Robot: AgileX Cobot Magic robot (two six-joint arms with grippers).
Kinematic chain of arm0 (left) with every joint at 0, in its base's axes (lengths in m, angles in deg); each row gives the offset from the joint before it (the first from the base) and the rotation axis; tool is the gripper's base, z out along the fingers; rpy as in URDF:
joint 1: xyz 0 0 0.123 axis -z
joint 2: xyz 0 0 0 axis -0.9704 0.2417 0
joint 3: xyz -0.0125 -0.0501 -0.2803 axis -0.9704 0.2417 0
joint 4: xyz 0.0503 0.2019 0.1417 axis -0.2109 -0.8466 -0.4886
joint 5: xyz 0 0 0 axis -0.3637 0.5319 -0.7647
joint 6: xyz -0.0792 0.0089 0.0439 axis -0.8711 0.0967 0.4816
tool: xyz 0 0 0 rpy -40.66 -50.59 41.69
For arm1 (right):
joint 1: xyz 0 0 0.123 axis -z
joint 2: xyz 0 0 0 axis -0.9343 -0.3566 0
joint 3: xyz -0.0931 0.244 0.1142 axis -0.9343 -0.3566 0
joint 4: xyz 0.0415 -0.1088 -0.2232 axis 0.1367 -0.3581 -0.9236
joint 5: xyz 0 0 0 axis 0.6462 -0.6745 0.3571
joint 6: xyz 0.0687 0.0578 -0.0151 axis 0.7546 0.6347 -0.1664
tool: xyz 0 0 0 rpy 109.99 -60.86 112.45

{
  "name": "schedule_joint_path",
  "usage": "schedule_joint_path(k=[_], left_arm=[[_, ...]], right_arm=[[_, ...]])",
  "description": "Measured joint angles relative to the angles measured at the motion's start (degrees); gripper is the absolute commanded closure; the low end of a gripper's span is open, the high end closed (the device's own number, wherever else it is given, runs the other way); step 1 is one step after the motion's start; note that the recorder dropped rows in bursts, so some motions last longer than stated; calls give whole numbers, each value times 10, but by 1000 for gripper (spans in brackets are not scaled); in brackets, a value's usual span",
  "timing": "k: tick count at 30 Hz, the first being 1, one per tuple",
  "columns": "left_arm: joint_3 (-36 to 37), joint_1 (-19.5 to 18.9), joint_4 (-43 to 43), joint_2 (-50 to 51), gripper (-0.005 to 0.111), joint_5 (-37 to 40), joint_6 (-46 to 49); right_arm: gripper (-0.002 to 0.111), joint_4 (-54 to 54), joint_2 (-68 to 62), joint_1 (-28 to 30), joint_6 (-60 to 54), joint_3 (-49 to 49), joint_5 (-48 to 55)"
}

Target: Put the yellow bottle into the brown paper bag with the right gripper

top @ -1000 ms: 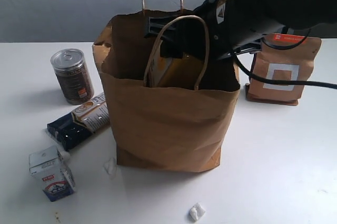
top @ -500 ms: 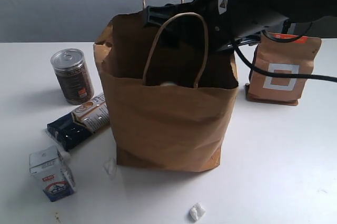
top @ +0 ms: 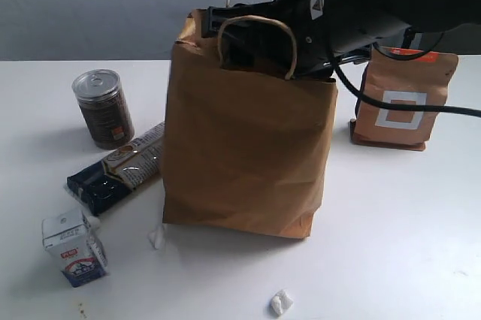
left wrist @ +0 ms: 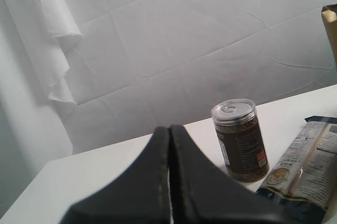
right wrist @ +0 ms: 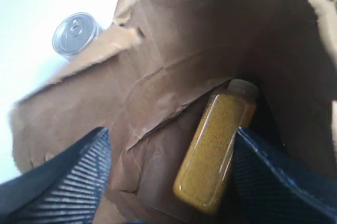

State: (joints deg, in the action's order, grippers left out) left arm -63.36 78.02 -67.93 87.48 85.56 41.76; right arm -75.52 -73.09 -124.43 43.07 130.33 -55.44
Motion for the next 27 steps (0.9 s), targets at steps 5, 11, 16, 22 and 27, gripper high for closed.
schedule_joint_path(k=[5, 11, 16, 22, 27], left_arm=[[0, 0, 0, 0, 107, 0, 0], [0, 0, 0, 0, 107, 0, 0], [0, 0, 0, 0, 107, 0, 0], [0, 0, 0, 0, 107, 0, 0], [0, 0, 0, 0, 107, 0, 0]], right_arm=[[46, -39, 16, 0, 0, 0, -2], [52, -158, 93, 0, 34, 0, -46], [92, -212, 162, 0, 49, 0, -35], [108, -217, 271, 57, -21, -52, -40], [108, -193, 349, 108, -135, -157, -106]])
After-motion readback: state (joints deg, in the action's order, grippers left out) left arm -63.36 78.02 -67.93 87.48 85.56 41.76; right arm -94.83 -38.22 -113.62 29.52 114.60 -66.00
